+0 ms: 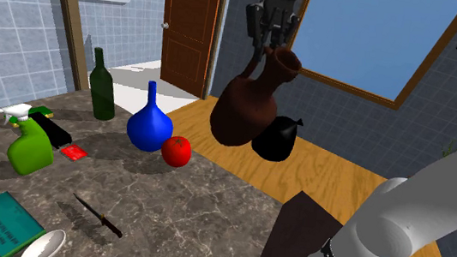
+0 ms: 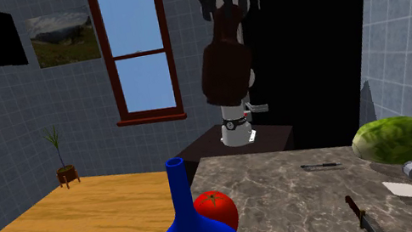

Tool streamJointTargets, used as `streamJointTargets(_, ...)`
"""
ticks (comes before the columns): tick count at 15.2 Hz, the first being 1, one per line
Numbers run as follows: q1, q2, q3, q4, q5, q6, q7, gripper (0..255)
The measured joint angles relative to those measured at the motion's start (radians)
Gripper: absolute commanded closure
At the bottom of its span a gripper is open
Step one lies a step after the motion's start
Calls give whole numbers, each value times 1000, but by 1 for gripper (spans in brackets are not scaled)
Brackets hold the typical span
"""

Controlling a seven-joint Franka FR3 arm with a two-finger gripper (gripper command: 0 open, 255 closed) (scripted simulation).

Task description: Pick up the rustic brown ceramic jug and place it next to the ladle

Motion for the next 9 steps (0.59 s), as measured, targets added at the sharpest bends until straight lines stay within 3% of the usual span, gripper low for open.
streamJointTargets(9, 1, 92, 12, 230, -14, -139, 31, 255)
